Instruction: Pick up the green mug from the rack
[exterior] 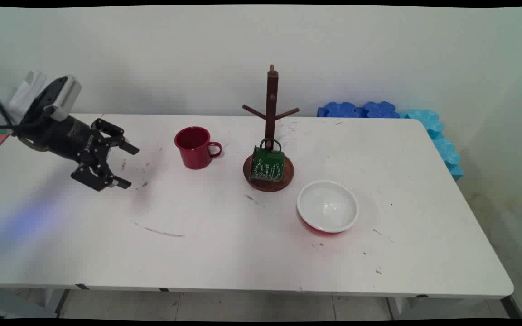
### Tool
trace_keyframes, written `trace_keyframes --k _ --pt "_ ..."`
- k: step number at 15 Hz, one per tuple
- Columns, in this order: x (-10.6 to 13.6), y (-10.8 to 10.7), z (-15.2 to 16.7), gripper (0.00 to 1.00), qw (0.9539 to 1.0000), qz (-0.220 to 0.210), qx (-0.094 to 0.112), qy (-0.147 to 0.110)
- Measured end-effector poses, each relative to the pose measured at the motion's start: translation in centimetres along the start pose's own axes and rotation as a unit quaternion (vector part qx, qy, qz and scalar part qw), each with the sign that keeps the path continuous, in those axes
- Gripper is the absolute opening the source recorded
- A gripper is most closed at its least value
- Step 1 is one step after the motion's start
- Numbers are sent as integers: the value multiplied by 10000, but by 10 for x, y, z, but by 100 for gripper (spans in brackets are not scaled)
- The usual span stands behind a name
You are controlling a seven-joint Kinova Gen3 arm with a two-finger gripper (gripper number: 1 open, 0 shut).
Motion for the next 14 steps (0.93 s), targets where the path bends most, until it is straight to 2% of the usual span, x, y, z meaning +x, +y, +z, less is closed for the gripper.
trace_keyframes --k 6,14 --pt "30 -5 8 100 9994 -276 8 213" --pt "69 -8 44 100 9957 -800 -24 468"
